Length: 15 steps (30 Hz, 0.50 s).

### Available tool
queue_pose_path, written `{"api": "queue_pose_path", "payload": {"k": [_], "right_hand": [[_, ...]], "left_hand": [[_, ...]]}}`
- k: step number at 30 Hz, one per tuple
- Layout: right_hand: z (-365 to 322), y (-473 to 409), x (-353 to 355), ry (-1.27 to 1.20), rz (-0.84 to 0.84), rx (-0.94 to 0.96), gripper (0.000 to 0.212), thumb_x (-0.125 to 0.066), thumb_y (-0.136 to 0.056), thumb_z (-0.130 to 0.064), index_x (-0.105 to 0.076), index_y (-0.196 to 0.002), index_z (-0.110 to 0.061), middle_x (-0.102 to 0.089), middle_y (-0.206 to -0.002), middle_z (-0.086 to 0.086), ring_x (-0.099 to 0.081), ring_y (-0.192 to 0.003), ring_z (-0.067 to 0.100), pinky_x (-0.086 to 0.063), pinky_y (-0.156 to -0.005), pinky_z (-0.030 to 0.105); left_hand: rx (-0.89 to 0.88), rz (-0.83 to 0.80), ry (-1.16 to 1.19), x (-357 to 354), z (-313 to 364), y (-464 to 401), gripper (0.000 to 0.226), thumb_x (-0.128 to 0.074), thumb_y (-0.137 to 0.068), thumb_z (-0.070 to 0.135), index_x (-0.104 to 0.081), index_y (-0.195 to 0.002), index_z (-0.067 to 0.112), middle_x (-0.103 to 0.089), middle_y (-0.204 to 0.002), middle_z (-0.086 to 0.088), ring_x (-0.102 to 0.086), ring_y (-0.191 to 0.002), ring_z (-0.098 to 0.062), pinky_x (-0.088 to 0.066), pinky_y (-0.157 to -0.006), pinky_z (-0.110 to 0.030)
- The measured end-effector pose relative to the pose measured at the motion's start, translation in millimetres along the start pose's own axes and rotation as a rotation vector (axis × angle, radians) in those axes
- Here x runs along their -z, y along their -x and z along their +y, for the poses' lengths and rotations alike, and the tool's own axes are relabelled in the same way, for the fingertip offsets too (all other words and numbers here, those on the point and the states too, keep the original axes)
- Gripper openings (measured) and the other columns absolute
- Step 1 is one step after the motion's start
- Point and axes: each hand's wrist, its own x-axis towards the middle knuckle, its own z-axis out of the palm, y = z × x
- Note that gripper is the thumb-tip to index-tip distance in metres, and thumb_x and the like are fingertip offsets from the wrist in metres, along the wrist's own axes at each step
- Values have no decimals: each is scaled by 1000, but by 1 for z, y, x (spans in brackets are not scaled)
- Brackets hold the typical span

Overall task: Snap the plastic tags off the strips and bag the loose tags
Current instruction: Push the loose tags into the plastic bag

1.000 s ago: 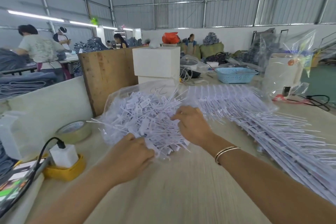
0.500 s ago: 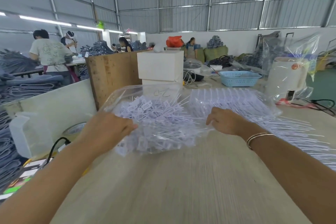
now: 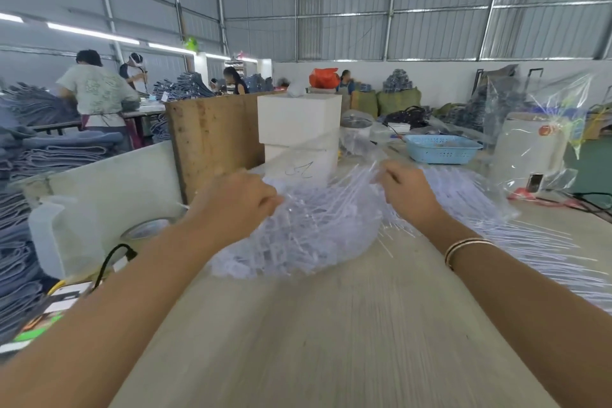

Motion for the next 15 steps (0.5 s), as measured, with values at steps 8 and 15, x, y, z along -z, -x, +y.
{"api": "queue_pose_path", "payload": {"k": [8,15], "right_hand": [[-22,-34,24,-541,261,-388,33,-27,-97,-3,-47,-73,-14,-53,-61,4,-58,-42,11,-50,-51,24],[-2,-45,39,-492,552,-484,34,-27,-101,-12,-40,-72,-22,-48,-65,-1,-51,-37,3,-43,-43,16]], "left_hand": [[98,579,399,30,-18,-26,40,-45,-96,38,-65,-71,14,-39,-51,19,-45,-47,-2,-44,-62,-24],[-62,141,344,13,-61,-1,56,-42,-78,68,-61,-66,16,-55,-59,2,-53,-58,-13,-45,-59,-33]]}}
